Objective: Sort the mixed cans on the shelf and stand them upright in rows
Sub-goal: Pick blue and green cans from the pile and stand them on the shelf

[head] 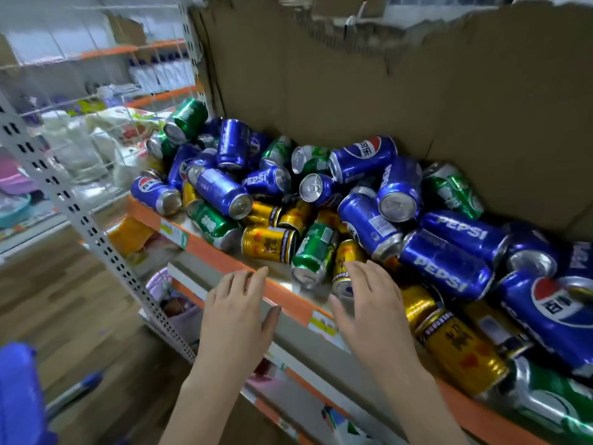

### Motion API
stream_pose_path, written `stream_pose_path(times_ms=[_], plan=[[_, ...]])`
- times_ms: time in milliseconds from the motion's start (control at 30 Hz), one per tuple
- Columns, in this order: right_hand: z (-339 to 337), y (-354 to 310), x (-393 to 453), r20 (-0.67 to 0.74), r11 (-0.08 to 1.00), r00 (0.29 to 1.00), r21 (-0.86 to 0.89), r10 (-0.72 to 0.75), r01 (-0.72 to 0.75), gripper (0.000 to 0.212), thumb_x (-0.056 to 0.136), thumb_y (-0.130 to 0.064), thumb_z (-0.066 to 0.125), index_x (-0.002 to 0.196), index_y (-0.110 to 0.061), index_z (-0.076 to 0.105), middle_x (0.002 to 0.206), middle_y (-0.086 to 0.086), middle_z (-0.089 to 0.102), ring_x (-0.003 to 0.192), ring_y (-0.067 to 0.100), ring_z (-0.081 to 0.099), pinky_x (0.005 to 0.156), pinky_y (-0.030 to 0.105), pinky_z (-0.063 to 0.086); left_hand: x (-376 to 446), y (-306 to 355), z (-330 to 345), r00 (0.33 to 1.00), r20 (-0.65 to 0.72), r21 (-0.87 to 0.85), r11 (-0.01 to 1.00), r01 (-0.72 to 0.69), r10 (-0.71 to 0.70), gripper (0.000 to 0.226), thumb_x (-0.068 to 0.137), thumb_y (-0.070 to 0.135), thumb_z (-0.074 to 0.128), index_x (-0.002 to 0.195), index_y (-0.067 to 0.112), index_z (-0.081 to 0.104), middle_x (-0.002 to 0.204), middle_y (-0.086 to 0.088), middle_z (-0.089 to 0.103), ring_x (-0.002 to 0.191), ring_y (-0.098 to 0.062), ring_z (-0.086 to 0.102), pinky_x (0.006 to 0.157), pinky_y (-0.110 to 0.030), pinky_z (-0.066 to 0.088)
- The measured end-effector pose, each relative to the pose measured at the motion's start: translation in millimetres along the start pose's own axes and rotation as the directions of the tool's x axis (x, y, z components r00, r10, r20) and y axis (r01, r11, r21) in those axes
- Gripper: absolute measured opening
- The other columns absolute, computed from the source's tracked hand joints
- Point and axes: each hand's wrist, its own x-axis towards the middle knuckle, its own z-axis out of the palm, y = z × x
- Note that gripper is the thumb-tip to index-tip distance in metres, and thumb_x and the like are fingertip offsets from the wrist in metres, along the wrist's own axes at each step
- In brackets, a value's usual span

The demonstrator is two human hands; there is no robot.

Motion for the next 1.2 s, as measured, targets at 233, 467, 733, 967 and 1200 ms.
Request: stream_pose_path(times_ms=[233, 467, 733, 967, 1200], plan=[[22, -6, 52, -0.034, 0.998, 0.999, 0.056, -0.005, 0.007, 0.05, 0.079, -0.023, 0.072, 0.122, -0.005, 0.056, 0.117, 0.008, 0.06, 0.113, 0.026, 0.055, 0.099, 0.04, 0.042, 51, -18, 17, 0.999, 0.017, -0.032, 0.999, -0.038, 0.039, 0.064, 0.069, 0.035, 0.079, 0.123, 0.009, 0.058, 0.111, -0.009, 0.064, 0.104, -0.031, 0.06, 0.083, -0.044, 0.051], [49, -30, 84, -0.041, 0.998, 0.998, 0.039, 0.044, -0.042, 0.045, 0.082, -0.032, 0.055, 0.118, -0.006, 0.059, 0.115, 0.007, 0.062, 0.109, 0.025, 0.056, 0.095, 0.039, 0.046, 97, -59, 23, 0.998, -0.015, -0.113, 0.992, -0.056, 0.054, 0.061, 0.072, 0.03, 0.077, 0.125, 0.008, 0.056, 0.115, -0.013, 0.061, 0.105, -0.034, 0.058, 0.087, -0.044, 0.049], [101, -97, 147, -0.085, 0.986, 0.985, 0.08, 0.15, -0.143, 0.043, 0.085, -0.028, 0.057, 0.121, -0.005, 0.058, 0.117, 0.01, 0.06, 0.112, 0.029, 0.053, 0.097, 0.042, 0.044, 163, -167, 9, 0.992, -0.1, -0.195, 0.977, -0.089, 0.071, 0.056, 0.075, 0.026, 0.075, 0.125, 0.007, 0.055, 0.118, -0.015, 0.058, 0.106, -0.035, 0.056, 0.085, -0.044, 0.049], [116, -158, 196, -0.092, 0.979, 0.98, 0.119, 0.175, -0.164, 0.06, 0.09, -0.052, 0.036, 0.123, -0.006, 0.055, 0.118, 0.008, 0.058, 0.112, 0.026, 0.051, 0.097, 0.032, 0.035, 200, -249, 15, 0.997, -0.011, -0.24, 0.967, -0.082, 0.082, 0.056, 0.074, 0.025, 0.074, 0.125, 0.009, 0.055, 0.11, -0.011, 0.061, 0.094, -0.031, 0.06, 0.075, -0.038, 0.051], [126, -169, 200, 0.23, 0.963, 0.945, 0.078, 0.233, -0.257, 0.089, 0.071, -0.053, 0.072, 0.144, -0.029, 0.026, 0.129, -0.002, 0.04, 0.117, 0.019, 0.042, 0.099, 0.033, 0.038, 205, -274, 36, 0.984, 0.077, -0.356, 0.926, -0.123, 0.161, 0.058, 0.077, 0.025, 0.072, 0.128, 0.009, 0.052, 0.118, -0.011, 0.056, 0.104, -0.031, 0.055, 0.085, -0.042, 0.049]])
